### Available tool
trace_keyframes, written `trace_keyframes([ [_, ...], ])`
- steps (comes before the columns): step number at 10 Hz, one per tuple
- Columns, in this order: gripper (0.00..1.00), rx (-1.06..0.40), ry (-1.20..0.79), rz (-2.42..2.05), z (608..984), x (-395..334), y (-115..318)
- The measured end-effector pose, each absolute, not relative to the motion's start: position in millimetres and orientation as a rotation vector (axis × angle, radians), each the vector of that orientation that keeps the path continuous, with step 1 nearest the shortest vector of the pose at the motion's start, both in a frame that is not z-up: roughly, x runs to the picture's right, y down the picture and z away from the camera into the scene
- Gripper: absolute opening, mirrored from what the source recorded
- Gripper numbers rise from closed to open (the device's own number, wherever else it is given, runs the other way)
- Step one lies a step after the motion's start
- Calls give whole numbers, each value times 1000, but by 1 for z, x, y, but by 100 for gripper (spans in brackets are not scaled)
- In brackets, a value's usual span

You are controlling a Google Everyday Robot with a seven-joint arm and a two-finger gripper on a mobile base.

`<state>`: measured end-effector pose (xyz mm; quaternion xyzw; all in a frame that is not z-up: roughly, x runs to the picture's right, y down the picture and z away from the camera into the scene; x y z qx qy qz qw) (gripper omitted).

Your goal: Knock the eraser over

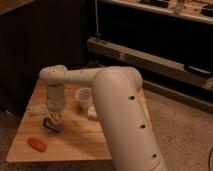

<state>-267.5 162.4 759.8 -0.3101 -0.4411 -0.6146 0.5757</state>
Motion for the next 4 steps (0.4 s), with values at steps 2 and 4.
trace_keyframes([
  [2, 2, -722, -1055, -1461, 759, -281, 165],
  [4, 3, -717, -1073, -1473, 759, -293, 167],
])
